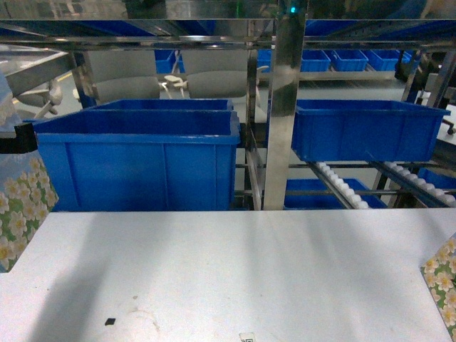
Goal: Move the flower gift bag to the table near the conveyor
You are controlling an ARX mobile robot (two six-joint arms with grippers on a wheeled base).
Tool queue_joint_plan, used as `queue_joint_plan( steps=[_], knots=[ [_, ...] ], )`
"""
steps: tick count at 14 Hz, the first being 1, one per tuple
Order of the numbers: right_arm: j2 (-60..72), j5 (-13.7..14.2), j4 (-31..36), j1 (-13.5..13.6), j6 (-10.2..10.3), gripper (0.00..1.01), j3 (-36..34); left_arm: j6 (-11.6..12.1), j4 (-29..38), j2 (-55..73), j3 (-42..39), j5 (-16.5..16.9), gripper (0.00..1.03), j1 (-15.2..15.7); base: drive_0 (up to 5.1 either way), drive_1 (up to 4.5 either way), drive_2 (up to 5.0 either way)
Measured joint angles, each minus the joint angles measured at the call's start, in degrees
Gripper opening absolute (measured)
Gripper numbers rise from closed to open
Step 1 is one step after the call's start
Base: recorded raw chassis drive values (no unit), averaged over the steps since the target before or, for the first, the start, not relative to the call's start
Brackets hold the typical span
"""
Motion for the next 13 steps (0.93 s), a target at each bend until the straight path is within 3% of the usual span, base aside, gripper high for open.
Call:
queue_joint_plan(
  steps=[4, 7, 10, 13],
  knots=[
    [0.0, 0.0, 0.0, 0.0, 0.0, 0.98, 0.0, -2.6, 4.63, 11.74, 3.06, -1.84, 0.02, -3.56, 0.0, 0.0, 0.0],
    [0.0, 0.0, 0.0, 0.0, 0.0, 0.98, 0.0, -5.42, 4.09, 16.68, 4.81, -2.23, 0.02, -4.11, 0.0, 0.0, 0.0],
    [0.0, 0.0, 0.0, 0.0, -0.02, 0.98, 0.0, -6.58, 4.9, 19.19, 4.81, -3.61, 0.02, -6.21, 0.0, 0.0, 0.0],
    [0.0, 0.0, 0.0, 0.02, 0.0, 0.98, 0.0, -9.77, 2.29, 20.35, 3.1, -4.9, 0.02, -8.9, 0.0, 0.0, 0.0]
  ],
)
